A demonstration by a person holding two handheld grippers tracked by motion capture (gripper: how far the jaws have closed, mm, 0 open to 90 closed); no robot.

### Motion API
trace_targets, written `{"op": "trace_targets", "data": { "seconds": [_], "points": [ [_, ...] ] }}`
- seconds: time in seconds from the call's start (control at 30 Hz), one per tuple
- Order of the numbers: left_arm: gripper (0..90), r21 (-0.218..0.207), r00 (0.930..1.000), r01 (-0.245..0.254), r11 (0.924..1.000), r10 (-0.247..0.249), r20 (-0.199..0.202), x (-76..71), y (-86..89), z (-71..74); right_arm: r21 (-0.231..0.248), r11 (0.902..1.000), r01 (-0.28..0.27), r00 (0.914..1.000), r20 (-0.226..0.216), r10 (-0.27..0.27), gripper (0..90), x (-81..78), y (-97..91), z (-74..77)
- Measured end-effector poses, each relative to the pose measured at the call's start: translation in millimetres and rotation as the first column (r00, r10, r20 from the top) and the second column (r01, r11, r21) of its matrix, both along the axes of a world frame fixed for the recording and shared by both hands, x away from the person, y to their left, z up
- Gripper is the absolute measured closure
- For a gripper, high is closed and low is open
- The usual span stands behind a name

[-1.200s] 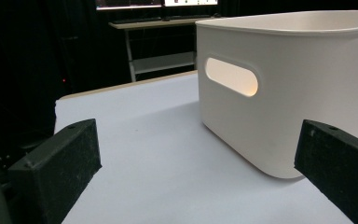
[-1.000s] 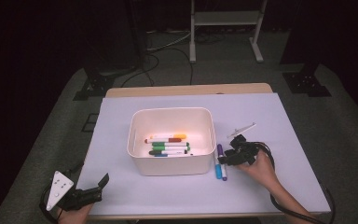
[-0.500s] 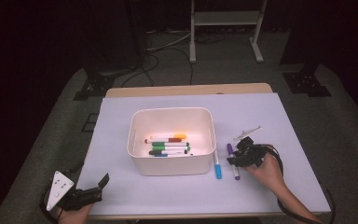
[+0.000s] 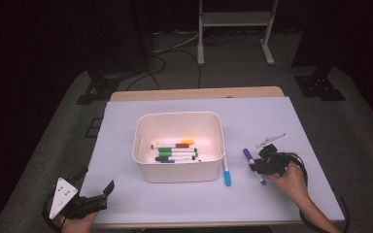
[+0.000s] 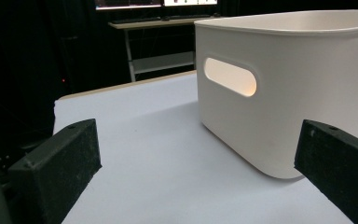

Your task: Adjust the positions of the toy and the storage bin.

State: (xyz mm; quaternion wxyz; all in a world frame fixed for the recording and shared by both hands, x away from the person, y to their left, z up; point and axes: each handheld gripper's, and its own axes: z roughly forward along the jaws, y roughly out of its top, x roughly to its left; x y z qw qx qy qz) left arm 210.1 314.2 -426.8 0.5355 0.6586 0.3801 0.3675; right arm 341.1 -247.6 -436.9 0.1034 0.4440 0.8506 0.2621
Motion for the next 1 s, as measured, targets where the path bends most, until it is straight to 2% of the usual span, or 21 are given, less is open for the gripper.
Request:
{"op": "trace_targets", "data": {
  "seconds": [0.27,0.6,0.77,1.0],
  "points": [
    [0.0,-0.001,1.0000,-0.001,1.0000,0.001,0.001,-0.2,0.3,0.2,-0.009,0.9999,0.010,0.9999,0.008,-0.010,75.0,0.4,-1.7,-0.2],
    [0.0,0.002,1.0000,0.000,1.0000,0.000,-0.001,0.5,0.2,-0.3,0.034,0.9993,0.014,0.9996,-0.024,-0.013,75.7,1.1,-9.4,3.4],
    [0.0,0.004,1.0000,0.001,1.0000,-0.001,-0.001,0.6,-0.4,-0.3,0.084,0.9963,0.020,0.9995,-0.026,-0.018,75.7,-2.2,-16.5,13.9],
    [0.0,0.004,1.0000,0.002,1.0000,-0.002,-0.003,0.7,-0.8,-0.4,0.160,0.9871,0.001,0.9999,-0.011,0.001,75.7,-7.5,-23.4,41.7]
  ]
}}
